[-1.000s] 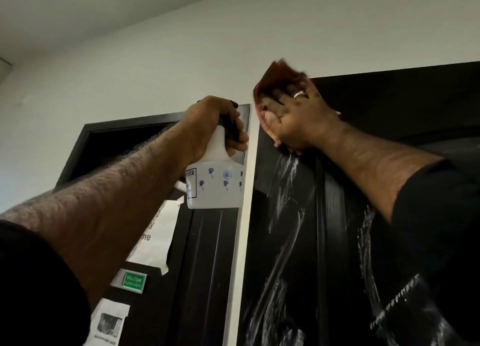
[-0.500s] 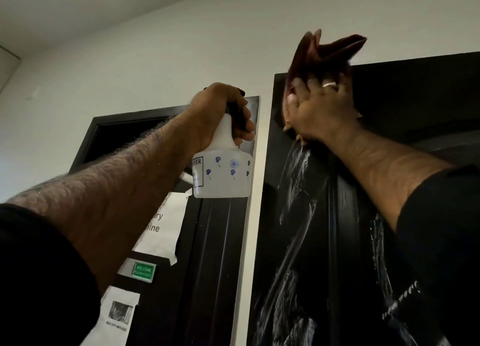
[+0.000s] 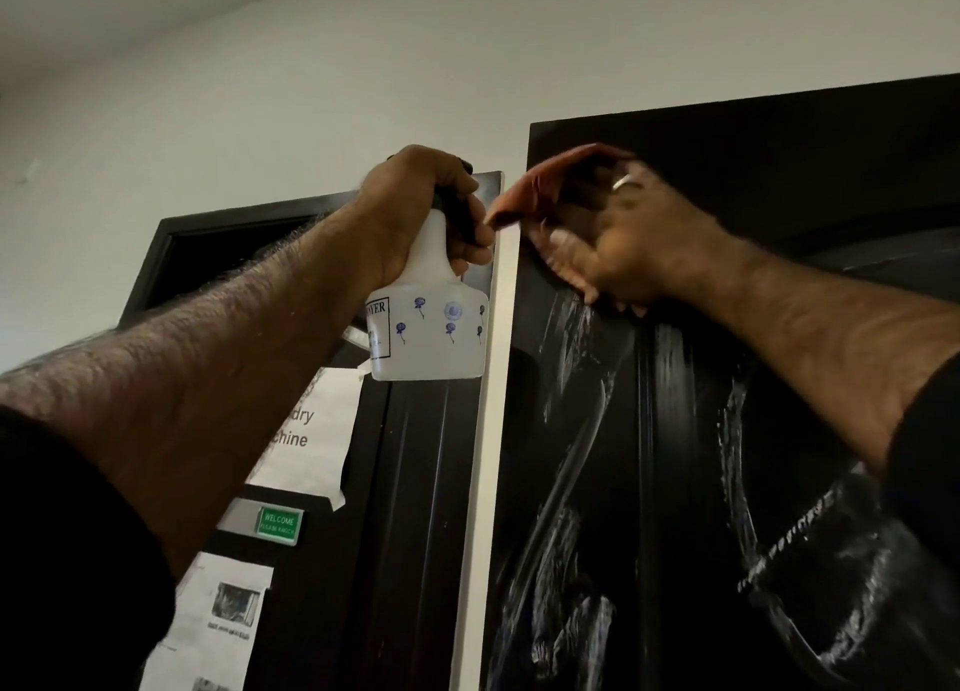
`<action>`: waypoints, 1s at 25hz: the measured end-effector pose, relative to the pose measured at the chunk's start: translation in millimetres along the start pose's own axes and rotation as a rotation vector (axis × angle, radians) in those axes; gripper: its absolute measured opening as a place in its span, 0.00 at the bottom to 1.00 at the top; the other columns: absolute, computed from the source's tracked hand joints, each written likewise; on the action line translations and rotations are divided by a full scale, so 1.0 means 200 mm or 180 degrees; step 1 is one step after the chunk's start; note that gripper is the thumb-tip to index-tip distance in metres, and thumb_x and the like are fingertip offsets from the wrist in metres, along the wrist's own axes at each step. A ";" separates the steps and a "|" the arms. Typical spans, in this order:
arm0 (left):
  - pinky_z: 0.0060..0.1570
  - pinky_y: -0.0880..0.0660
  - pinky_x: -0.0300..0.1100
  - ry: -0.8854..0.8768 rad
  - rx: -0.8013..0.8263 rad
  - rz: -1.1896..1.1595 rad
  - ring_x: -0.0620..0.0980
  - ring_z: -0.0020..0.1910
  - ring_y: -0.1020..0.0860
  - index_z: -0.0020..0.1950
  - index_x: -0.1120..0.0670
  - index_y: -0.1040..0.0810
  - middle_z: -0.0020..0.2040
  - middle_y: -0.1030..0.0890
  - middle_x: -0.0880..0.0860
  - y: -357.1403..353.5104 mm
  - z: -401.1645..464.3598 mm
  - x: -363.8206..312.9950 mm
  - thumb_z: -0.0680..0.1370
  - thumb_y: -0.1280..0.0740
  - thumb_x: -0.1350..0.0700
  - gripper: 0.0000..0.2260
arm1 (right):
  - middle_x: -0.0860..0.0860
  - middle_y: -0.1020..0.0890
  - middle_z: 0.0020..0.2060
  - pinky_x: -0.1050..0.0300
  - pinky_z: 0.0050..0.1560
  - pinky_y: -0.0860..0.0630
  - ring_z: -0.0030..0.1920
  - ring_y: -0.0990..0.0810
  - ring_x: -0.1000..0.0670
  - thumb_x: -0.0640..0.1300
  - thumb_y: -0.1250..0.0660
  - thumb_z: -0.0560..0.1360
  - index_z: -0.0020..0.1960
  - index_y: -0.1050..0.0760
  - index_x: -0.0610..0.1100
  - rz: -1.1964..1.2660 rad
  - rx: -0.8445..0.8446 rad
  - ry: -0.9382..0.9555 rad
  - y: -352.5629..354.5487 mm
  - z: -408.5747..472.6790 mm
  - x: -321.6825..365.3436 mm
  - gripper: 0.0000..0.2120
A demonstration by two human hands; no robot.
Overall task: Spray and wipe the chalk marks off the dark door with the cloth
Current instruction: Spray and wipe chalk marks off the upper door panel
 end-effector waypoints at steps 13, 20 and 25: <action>0.40 0.18 0.46 -0.0028 -0.0041 -0.0036 0.62 0.47 0.14 0.50 0.60 0.19 0.47 0.13 0.61 -0.01 -0.02 0.00 0.77 0.34 0.54 0.10 | 0.48 0.48 0.86 0.38 0.83 0.65 0.86 0.54 0.42 0.64 0.63 0.86 0.87 0.53 0.55 0.0001 -0.0009 -0.0289 -0.03 -0.15 0.11 0.32; 0.39 0.19 0.45 -0.0017 -0.0045 0.0056 0.60 0.46 0.14 0.47 0.59 0.18 0.47 0.13 0.60 0.01 -0.04 0.05 0.77 0.34 0.54 0.10 | 0.46 0.46 0.86 0.35 0.83 0.63 0.86 0.53 0.41 0.63 0.62 0.86 0.87 0.51 0.52 0.0109 -0.0029 -0.0720 -0.01 -0.14 0.23 0.32; 0.38 0.19 0.45 -0.0058 -0.0037 0.0040 0.60 0.45 0.14 0.47 0.59 0.18 0.47 0.13 0.60 -0.03 -0.05 0.04 0.77 0.34 0.55 0.09 | 0.47 0.40 0.85 0.40 0.83 0.60 0.85 0.46 0.42 0.64 0.60 0.87 0.87 0.48 0.54 -0.0021 -0.0055 -0.0312 -0.01 -0.23 0.11 0.31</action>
Point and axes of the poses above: each hand's wrist, its own z-axis towards the middle knuckle, its own y-axis out of the back of the hand, x = y × z, the point moved 2 cm from there along z, towards the middle knuckle
